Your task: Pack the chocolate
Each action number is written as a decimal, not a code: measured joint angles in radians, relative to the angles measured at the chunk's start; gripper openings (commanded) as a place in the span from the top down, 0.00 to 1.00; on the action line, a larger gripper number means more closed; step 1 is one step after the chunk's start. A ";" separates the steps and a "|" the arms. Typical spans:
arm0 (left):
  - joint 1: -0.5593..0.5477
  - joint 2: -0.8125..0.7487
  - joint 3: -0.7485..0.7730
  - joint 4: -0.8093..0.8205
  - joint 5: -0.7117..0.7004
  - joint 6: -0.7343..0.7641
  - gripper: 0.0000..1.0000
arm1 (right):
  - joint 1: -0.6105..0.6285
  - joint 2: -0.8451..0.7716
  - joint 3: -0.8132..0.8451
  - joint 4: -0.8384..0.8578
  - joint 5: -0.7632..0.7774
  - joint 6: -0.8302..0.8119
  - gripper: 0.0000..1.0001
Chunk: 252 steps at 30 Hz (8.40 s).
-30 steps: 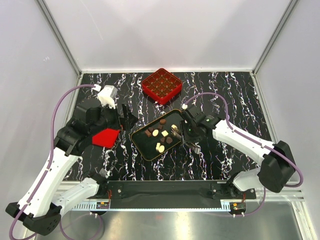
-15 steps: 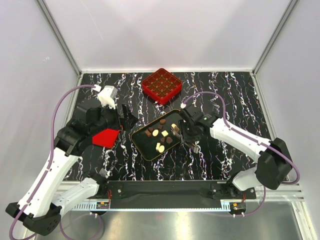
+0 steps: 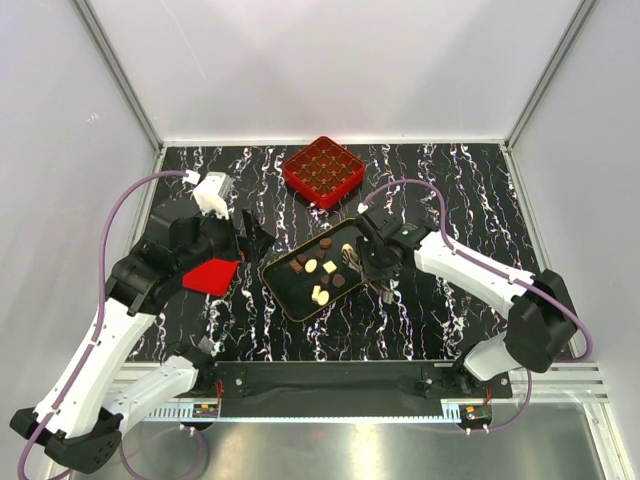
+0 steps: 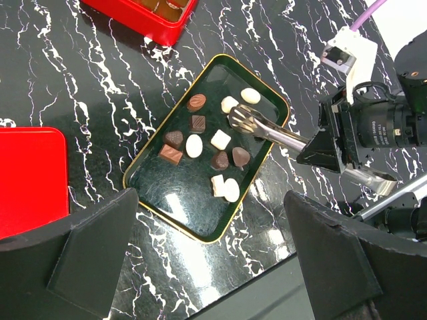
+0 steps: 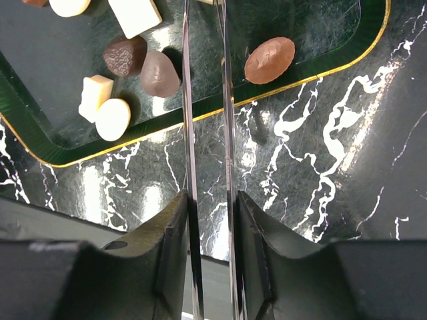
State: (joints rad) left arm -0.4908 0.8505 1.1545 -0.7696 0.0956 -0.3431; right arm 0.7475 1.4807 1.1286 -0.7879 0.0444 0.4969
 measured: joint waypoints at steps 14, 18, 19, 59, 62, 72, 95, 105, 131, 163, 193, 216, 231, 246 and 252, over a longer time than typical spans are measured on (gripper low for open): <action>0.000 -0.018 0.000 0.001 -0.003 -0.002 0.01 | -0.001 -0.095 0.243 -0.143 0.023 -0.054 0.74; 0.000 -0.017 0.000 0.000 -0.003 -0.005 0.01 | -0.042 0.072 0.569 -0.170 0.072 -0.165 0.74; 0.000 -0.018 0.000 0.000 -0.004 -0.005 0.01 | -0.063 0.148 0.677 -0.183 0.082 -0.193 0.74; 0.002 -0.015 -0.050 -0.006 -0.043 -0.001 0.01 | -0.312 0.783 1.104 -0.144 0.123 -0.415 0.55; 0.002 -0.014 -0.050 -0.007 -0.043 -0.001 0.01 | -0.312 0.784 1.114 -0.145 0.128 -0.422 0.55; 0.002 -0.011 -0.050 -0.007 -0.043 -0.001 0.01 | -0.312 0.755 1.235 -0.200 0.120 -0.418 0.54; 0.002 -0.058 -0.050 -0.008 -0.042 -0.009 0.01 | -0.126 0.054 0.205 -0.094 -0.042 -0.362 0.42; 0.002 -0.058 -0.050 -0.008 -0.042 -0.015 0.01 | -0.103 0.071 0.136 0.003 -0.037 -0.377 0.42; 0.002 -0.058 -0.050 -0.008 -0.040 -0.016 0.01 | -0.088 0.103 0.090 -0.021 -0.026 -0.384 0.46; 0.002 -0.063 -0.023 -0.047 -0.037 -0.023 0.01 | -0.002 0.153 0.104 -0.056 0.080 -0.377 0.48; 0.002 -0.062 0.014 -0.052 -0.040 -0.020 0.01 | 0.010 0.249 0.560 -0.213 0.205 -0.410 0.55; 0.002 -0.080 0.007 -0.047 -0.040 -0.013 0.01 | -0.060 0.232 0.433 -0.199 0.062 -0.428 0.49; 0.002 -0.077 0.002 -0.047 -0.040 -0.013 0.01 | -0.059 0.256 0.348 -0.083 0.029 -0.420 0.48; 0.002 -0.075 0.002 -0.046 -0.040 -0.016 0.01 | -0.059 0.274 0.300 -0.071 0.036 -0.414 0.49; 0.002 -0.075 0.002 -0.045 -0.039 -0.020 0.01 | -0.058 0.274 0.291 -0.077 0.042 -0.414 0.49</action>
State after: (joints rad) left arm -0.4889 0.7757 1.1561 -0.8150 0.0563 -0.3634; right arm 0.6895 1.7546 1.4197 -0.8650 0.0864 0.0834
